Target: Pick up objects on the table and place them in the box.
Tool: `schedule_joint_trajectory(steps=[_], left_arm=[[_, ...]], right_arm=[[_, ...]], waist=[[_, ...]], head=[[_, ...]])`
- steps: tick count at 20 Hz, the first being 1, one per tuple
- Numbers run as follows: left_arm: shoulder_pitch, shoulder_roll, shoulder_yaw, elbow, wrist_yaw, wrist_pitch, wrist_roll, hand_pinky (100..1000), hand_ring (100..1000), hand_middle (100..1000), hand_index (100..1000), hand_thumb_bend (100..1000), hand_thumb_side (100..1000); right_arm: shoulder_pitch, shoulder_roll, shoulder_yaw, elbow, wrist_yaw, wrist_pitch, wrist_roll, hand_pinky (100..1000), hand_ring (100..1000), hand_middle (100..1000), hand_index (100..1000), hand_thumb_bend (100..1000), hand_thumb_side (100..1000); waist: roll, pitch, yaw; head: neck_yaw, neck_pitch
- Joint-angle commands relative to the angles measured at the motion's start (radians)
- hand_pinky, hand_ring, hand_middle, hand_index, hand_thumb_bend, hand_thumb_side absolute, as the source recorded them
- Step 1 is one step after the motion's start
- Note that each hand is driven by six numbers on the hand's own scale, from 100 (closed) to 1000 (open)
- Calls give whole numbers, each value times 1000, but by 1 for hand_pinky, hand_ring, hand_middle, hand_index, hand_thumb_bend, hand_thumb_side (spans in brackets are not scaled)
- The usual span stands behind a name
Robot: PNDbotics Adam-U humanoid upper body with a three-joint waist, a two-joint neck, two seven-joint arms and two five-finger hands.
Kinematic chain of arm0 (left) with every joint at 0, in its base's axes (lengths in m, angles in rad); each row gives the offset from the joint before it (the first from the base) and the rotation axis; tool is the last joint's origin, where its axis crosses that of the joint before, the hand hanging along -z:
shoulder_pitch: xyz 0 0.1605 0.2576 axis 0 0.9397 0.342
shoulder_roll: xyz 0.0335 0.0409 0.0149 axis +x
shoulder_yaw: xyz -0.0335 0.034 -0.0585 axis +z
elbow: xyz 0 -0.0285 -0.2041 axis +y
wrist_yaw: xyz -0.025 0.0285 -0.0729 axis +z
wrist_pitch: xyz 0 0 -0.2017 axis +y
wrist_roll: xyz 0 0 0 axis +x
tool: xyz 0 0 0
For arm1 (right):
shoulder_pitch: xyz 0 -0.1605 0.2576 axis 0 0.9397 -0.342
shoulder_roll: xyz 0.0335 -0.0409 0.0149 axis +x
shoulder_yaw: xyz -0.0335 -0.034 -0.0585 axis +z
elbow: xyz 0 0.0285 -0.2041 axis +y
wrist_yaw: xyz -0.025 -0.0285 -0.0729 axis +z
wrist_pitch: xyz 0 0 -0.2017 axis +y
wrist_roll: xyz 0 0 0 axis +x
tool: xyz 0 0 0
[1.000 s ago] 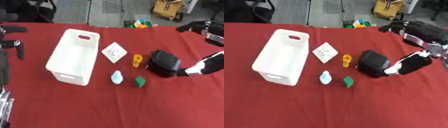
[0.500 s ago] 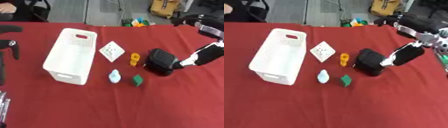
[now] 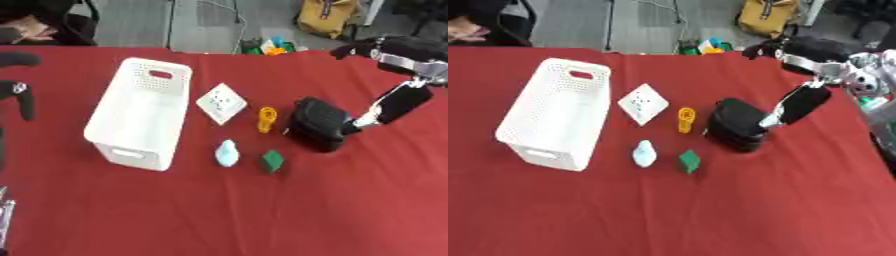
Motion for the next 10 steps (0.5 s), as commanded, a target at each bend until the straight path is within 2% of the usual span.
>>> schedule_joint_trajectory(steps=[1,8,10], left_arm=[[-5,15,-3,-16,5,-1,-5,160,652,742,869,100,1000],[-5,11,-4,-16,8,1,-7,159,652,742,869,100,1000],[-5,11,-4,-16,8,0,-7,158,652,742,869,100,1000]], right_arm=[[-31,2,-5,84,36,-30,-24,960,966,908,1000,844,395],[-45,51,-4,204,44,-47,-93,970,965,909,1000,872,392],[-42,67,-9,210,42,-37,-113,993,964,902,1000,927,398]], waist=[[1,-26,2],[2,-24,5],[2,-23,5]], head=[[-12,6],[-26,4],[-20,1]])
